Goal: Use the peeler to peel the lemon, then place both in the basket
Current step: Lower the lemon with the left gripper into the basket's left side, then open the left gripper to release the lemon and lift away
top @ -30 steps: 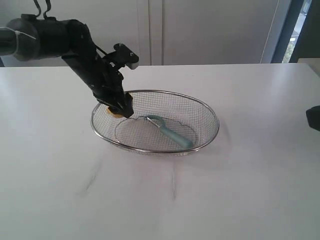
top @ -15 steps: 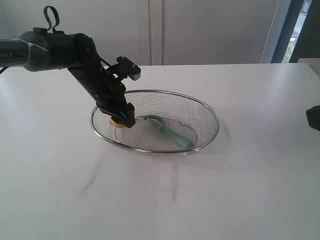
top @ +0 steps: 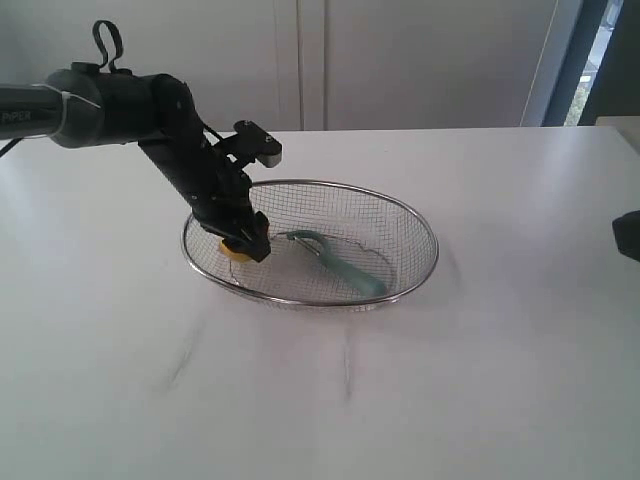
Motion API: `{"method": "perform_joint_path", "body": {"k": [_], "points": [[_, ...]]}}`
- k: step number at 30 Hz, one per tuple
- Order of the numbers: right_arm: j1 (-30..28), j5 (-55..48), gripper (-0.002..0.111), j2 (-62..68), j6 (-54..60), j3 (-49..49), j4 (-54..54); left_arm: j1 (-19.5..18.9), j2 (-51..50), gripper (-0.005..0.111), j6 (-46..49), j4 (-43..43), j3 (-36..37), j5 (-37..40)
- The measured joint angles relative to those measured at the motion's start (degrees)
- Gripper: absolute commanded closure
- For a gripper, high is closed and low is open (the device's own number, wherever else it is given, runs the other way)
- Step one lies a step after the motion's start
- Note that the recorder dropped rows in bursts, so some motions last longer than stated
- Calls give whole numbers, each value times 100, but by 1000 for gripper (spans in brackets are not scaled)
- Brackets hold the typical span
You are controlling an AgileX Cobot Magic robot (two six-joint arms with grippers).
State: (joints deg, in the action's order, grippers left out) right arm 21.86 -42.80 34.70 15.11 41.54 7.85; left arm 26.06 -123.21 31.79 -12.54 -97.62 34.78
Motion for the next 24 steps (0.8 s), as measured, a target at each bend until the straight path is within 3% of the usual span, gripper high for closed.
{"method": "perform_joint_path", "body": {"k": [2, 5, 17, 20, 24], "points": [[0, 0, 108, 0, -11, 0, 0, 0, 0, 27, 0, 0, 0, 13], [0, 0, 108, 0, -11, 0, 0, 0, 0, 18, 62, 0, 0, 85], [0, 52, 108, 0, -70, -13, -57, 0, 272, 17, 130, 11, -309, 768], [0, 134, 108, 0, -282, -113, -188, 0, 514, 24, 130, 11, -486, 1349], [0, 213, 108, 0, -809, -245, -629, 0, 850, 55, 130, 0, -544, 2163]]}}
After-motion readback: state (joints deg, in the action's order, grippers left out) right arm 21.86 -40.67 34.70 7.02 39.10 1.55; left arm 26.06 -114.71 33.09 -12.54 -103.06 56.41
